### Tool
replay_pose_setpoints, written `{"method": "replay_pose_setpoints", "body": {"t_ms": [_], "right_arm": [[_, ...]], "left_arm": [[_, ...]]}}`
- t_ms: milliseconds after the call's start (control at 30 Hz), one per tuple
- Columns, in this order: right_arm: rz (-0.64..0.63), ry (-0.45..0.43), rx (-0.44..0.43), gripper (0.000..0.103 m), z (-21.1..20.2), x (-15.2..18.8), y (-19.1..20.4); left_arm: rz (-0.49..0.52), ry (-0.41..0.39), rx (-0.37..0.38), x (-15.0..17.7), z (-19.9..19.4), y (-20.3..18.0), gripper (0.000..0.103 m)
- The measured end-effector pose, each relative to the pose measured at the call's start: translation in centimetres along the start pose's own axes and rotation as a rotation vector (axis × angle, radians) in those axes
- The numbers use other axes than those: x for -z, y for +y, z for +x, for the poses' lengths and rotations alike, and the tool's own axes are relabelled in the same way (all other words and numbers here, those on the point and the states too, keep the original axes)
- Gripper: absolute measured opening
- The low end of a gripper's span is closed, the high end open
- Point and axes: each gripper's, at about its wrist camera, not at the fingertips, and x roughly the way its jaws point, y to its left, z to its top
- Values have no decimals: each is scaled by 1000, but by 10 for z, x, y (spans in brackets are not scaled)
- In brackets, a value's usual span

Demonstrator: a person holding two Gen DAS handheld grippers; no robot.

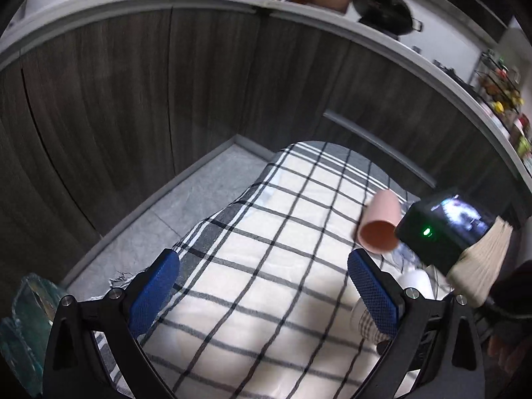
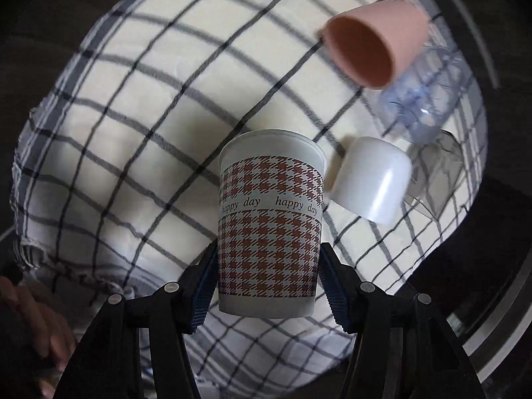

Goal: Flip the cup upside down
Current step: 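Rotate the paper cup rim-down with the right gripper and lower it onto the towel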

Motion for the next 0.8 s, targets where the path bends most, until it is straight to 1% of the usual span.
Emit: {"method": "replay_pose_setpoints", "body": {"t_ms": [100,167,267,367,533,600,667,733,800], "right_arm": [[-30,58,30,58,8,-24,-2],[-43,78,45,59,10,-40,-1],[-54,69,58,59,6,-60,-6],[-51,44,68,59,3,-73,-11],[-60,29,72,60,2,-68,-11],[-65,20,85,65,6,-64,-6],[-50,-18,124,80,2,-55,-7],[-30,-65,120,83,-7,-46,-9],[0,-120,107,83,-20,-32,-12]], "left_arm": [[-29,33,-21,-4,18,5,103],[-42,51,-31,-5,28,7,103],[-58,70,-38,-7,40,9,103],[-60,74,-40,-9,46,8,103],[-48,89,-36,-6,48,5,103],[-34,85,-33,-4,46,2,103],[-23,73,-34,-3,41,-1,103],[-16,58,-25,-3,33,-2,103],[-11,38,-16,-3,22,-4,103]]}}
